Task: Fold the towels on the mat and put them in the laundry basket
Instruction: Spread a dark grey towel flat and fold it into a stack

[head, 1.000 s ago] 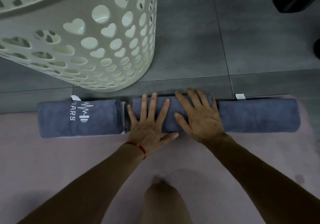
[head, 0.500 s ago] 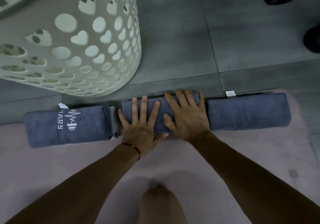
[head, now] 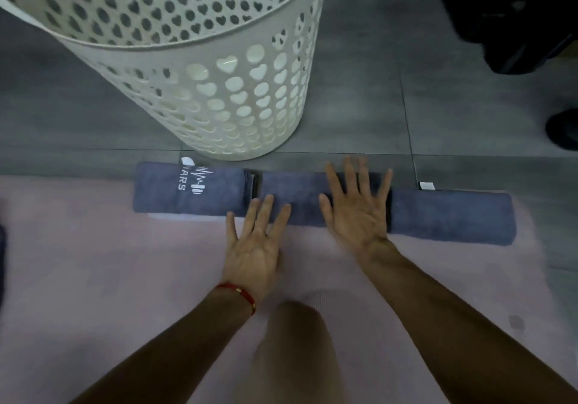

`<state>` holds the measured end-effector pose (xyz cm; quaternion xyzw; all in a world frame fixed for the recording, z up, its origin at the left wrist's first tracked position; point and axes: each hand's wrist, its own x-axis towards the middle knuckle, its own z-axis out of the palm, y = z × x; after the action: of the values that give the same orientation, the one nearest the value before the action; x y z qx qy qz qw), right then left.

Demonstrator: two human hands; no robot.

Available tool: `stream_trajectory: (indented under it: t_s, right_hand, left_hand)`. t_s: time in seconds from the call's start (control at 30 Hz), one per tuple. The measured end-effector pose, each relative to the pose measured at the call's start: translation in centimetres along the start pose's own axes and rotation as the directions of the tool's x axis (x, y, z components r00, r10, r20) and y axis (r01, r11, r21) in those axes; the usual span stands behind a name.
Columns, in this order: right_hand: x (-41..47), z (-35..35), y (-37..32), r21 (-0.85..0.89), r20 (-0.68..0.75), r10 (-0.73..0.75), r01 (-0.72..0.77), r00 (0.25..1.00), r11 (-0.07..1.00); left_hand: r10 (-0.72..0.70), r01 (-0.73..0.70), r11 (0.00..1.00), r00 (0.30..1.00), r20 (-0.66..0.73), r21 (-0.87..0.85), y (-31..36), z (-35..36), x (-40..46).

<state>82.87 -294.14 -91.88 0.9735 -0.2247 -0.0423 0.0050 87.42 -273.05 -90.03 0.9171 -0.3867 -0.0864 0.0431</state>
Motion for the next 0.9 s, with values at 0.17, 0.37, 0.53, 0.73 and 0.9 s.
stream_trajectory:
  t_s: [0.17, 0.37, 0.53, 0.73, 0.9]
  right_hand:
    - [-2.0, -3.5, -7.2, 0.256, -0.154, -0.154, 0.19, 0.976, 0.948]
    - [-7.4, -2.1, -23.9, 0.428, -0.132, -0.652, 0.636, 0.747, 0.642]
    - [-8.8, 1.7, -35.2, 0.389, 0.348, -0.72, 0.606, 0.6, 0.693]
    - [-10.7, 7.1, -40.6, 0.227, 0.528, -0.539, 0.502, 0.657, 0.834]
    - [-12.3, 8.9, -40.6, 0.077, 0.303, -0.524, 0.528, 0.796, 0.846]
  left_hand:
    - [-0.193, 0.193, 0.981, 0.981, 0.019, -0.019, -5.1, -1.7, -6.0]
    - [-0.523, 0.529, 0.848, 0.822, 0.226, 0.042, -12.8, -2.0, -15.3]
    - [-0.671, 0.698, 0.715, 0.674, 0.309, 0.03, -19.9, -1.6, -23.5]
    - [-0.674, 0.735, 0.677, 0.593, 0.441, 0.046, -28.6, 1.5, -27.3]
    - [-0.415, 0.432, 0.899, 0.778, 0.472, 0.078, -33.4, 4.8, -24.5]
